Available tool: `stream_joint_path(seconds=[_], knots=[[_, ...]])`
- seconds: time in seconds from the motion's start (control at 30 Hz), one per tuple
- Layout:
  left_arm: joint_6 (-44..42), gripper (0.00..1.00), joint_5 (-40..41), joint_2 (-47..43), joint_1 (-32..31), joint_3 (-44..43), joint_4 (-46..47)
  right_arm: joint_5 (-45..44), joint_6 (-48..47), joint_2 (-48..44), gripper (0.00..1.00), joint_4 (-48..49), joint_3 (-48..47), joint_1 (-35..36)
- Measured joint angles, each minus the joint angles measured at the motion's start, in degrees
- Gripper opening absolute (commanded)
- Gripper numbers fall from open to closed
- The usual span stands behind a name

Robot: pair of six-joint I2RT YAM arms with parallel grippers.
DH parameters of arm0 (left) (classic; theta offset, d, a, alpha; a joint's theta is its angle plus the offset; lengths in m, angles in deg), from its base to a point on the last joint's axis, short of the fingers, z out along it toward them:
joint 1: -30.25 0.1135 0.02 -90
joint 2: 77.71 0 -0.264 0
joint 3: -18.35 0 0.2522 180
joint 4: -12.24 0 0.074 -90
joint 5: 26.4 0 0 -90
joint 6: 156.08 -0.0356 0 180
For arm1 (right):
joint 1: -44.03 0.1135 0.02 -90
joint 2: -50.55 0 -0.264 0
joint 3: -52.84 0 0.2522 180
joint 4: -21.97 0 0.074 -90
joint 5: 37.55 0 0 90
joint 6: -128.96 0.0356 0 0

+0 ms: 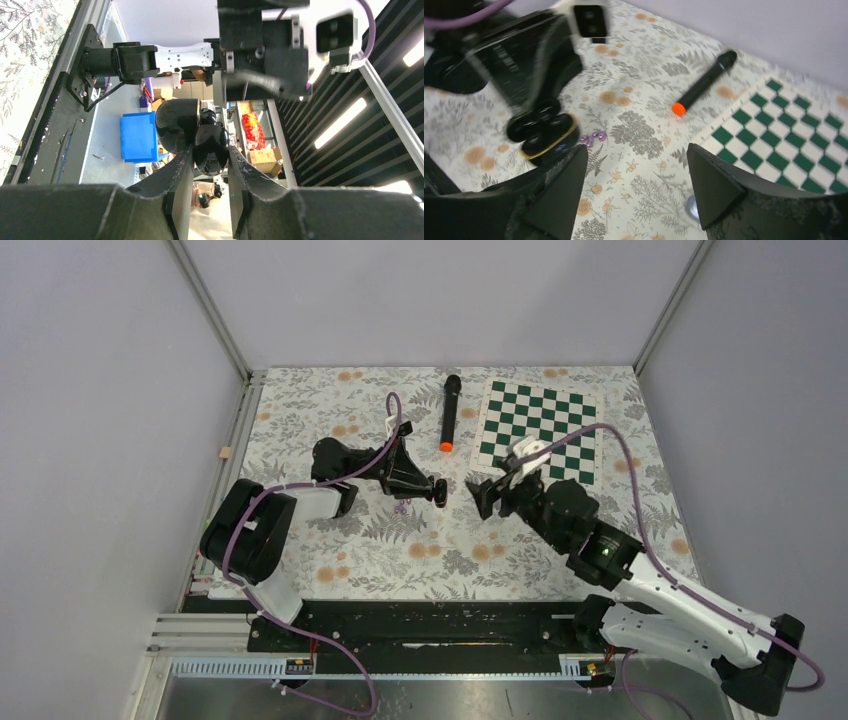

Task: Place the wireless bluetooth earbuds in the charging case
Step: Close the charging case.

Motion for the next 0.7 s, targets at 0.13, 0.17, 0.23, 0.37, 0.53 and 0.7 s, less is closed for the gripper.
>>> stream_joint_path(seconds=[0.13, 0.17, 0.23, 0.37, 0.53, 0.7], knots=[[-0.8, 0.00, 0.1, 0.0, 0.0, 0.2, 0.0, 2.8, 10.5, -1.1, 0.58, -6.0, -1.6, -8.0], [-1.0, 0.00, 0.1, 0.0, 0.0, 0.2, 0.0, 3.8, 13.0, -1.2, 0.52, -7.6, -1.7, -9.4], [-1.0, 0.00, 0.2, 0.0, 0.0, 0.2, 0.1, 6.4, 17.6, -0.6, 0.48, -10.2, -2.1, -11.9], [-0.9, 0.00, 0.4, 0.0, 0.0, -1.4, 0.1, 13.0, 27.5, 3.9, 0.48, -13.0, -2.0, -15.7], [-0.6, 0.00, 1.1, 0.0, 0.0, -3.2, 0.4, 22.6, 42.7, 9.6, 0.48, -3.3, 4.2, -16.4], [-0.5, 0.00, 1.4, -0.1, 0.0, -3.2, 0.4, 28.1, 58.2, 16.0, 0.48, 16.5, 12.9, -16.4]])
